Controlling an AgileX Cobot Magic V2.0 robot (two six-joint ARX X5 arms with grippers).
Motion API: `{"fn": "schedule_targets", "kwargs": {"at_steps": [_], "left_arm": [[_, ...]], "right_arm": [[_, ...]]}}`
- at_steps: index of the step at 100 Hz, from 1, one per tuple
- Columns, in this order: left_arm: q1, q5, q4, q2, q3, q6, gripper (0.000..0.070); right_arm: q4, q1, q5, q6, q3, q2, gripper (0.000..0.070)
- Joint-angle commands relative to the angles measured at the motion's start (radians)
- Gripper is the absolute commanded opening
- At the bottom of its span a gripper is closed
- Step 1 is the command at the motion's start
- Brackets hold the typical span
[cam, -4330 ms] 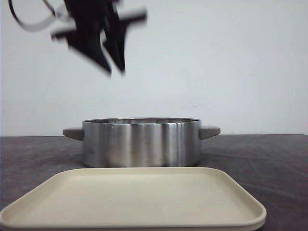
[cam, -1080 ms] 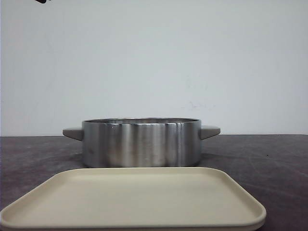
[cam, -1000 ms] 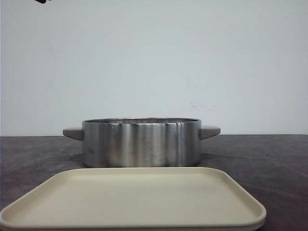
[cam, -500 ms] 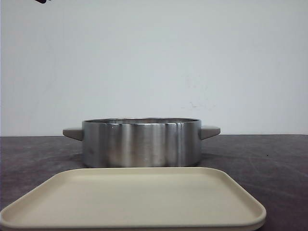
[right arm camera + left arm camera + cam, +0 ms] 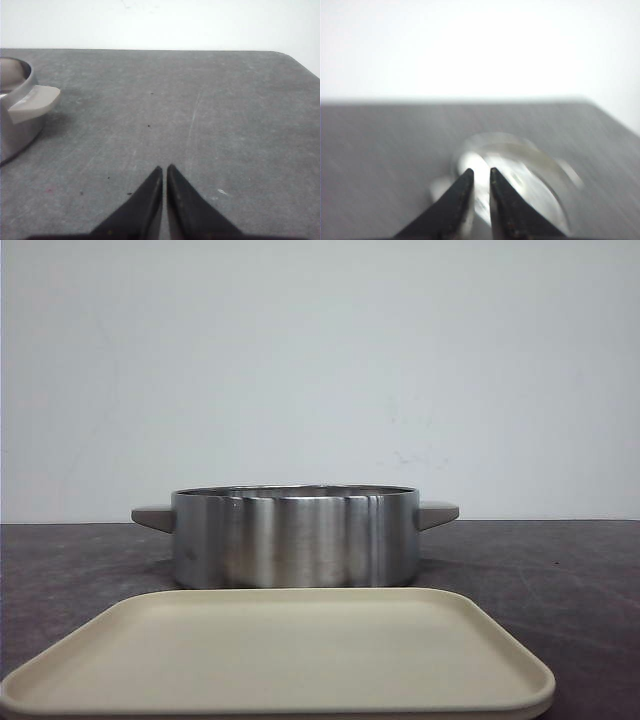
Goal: Steam buns
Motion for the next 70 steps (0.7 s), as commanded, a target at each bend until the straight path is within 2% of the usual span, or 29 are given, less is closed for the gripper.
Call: {"fn": "schedule_targets", "kwargs": {"at_steps": [1, 17, 28, 48, 70], "left_arm": [[0.054, -0.002, 0.067, -0.051, -0.096, 0.043, 0.0016], [0.203, 0.003, 0.204, -0.196, -0.341, 0.042, 0.0016], [0.274, 0.015, 0.204, -0.275, -0.460, 0.033, 0.0016], [0.377, 0.127, 0.203, -0.353, -0.575, 0.024, 0.0016], [0.423, 0.130, 0.187, -0.396, -0.659, 0.046, 0.0016]], "right_arm": [[0.008, 0.000, 0.000, -0.007, -0.003, -0.003, 0.0007], [0.009, 0.000, 0.000, -0.007, -0.003, -0.003, 0.0007], [0.009, 0.000, 0.000, -0.007, -0.003, -0.003, 0.0008], [0.008, 0.000, 0.000, -0.007, -0.003, -0.003, 0.0007], [0.008, 0.000, 0.000, -0.007, -0.003, -0.003, 0.0007]]}}
